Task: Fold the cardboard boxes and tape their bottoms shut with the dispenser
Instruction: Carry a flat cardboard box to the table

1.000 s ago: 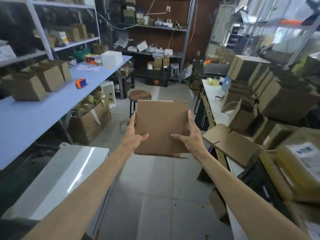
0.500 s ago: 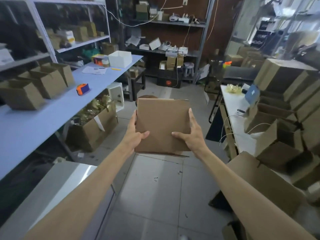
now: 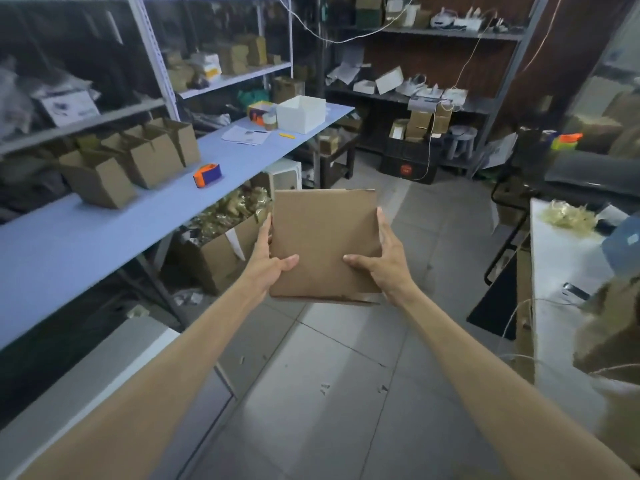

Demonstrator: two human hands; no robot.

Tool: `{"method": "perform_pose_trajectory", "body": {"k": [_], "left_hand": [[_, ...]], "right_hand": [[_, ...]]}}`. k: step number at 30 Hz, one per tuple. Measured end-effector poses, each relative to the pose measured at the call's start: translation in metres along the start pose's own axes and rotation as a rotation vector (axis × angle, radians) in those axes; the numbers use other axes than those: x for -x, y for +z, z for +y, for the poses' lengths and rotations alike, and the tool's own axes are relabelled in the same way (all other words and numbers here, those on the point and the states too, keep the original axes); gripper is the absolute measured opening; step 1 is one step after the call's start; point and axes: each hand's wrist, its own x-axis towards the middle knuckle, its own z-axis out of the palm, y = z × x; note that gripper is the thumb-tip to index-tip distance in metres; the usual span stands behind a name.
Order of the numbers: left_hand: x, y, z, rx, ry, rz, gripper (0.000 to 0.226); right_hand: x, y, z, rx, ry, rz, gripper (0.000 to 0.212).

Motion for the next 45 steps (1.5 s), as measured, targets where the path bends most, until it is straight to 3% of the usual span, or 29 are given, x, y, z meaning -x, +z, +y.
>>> {"method": "perform_pose_trajectory", "body": {"k": [9,19,32,37,45], "left_hand": [[-0.107,-0.012,-0.008,-0.026,-0.016,0.150,0.095],[-0.200,-0.064,0.013,0.064,-0.018,0.343,0.092],[-0.322,-0.056,0.011,0.090,-0.042,0.622,0.089],[-0.351,-0.052,0.007,0.147,-0.067,0.736,0.092],[-0.383,-0.097,-0.004,0.097,-0.102,0.874,0.090]], "right_hand": [[-0.129,0.022,0.028,-0.008,-0.007,-0.112,0.111],[-0.272,0.085,0.004,-0.003,-0.070,-0.346,0.109],[-0.449,0.119,0.024,-0.039,-0.103,-0.618,0.108],[-0.497,0.134,0.026,-0.074,-0.078,-0.775,0.108],[-0.538,0.200,0.036,-0.108,-0.094,-0.871,0.107]]}}
